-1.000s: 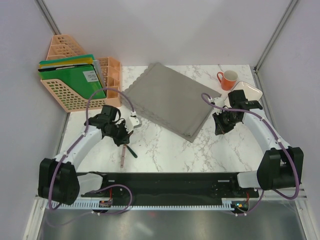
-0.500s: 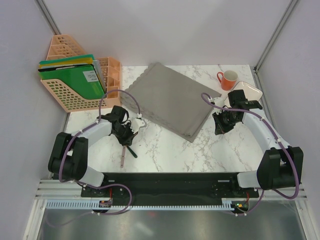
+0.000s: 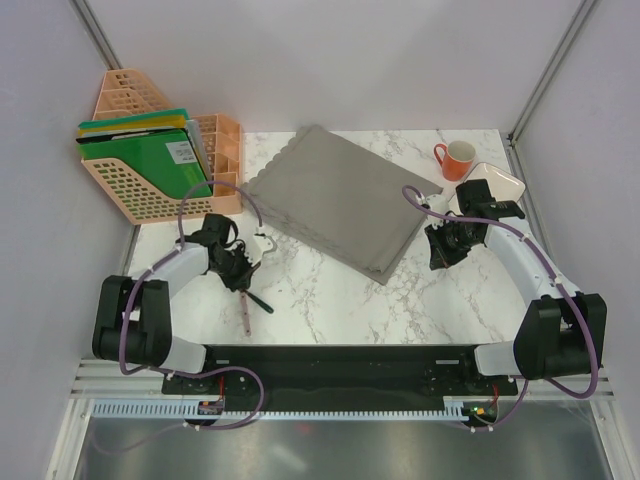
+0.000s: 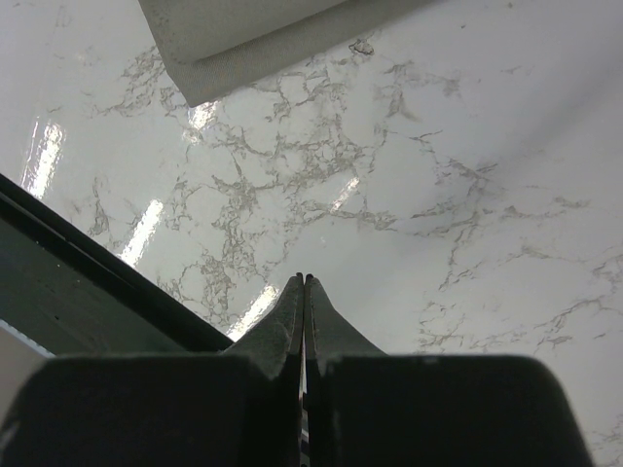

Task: Set the dinner table for one person
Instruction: Move the utensils to the corner of the board.

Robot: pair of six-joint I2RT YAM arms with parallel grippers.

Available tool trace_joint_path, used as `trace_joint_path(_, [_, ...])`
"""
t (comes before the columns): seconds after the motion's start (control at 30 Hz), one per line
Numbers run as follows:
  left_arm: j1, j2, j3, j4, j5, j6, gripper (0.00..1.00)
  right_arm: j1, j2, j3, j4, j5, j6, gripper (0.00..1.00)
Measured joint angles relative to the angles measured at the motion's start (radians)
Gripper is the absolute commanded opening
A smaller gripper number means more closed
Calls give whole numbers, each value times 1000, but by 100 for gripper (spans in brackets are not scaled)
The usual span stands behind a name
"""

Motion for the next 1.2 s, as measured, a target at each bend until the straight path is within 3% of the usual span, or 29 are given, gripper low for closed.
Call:
trace_joint_path(0.87, [446, -22, -10, -95, 47, 255, 3, 0, 0, 0, 0, 0, 0, 1])
trace_joint_path(0.9, [460, -18, -5, -106, 47, 262, 15, 0, 0, 0, 0, 0, 0, 1])
trace_joint_path(0.97, [471, -17, 0, -115, 47, 271, 30, 0, 0, 0, 0, -2, 0, 1])
trace_joint_path(1.0, [475, -21, 3, -126, 48, 275, 52, 0, 1, 0, 0, -3, 0, 2])
trace_joint_path(1.03, [475, -32, 5, -134, 49, 284, 59, 0, 2, 0, 0, -5, 0, 3])
trace_joint_path(1.1, [476, -78, 14, -156, 58, 291, 67, 0, 9, 0, 0, -10, 0, 5])
trace_joint_path(1.2, [476, -170, 49, -196, 74, 310, 72, 0, 19, 0, 1, -15, 0, 7])
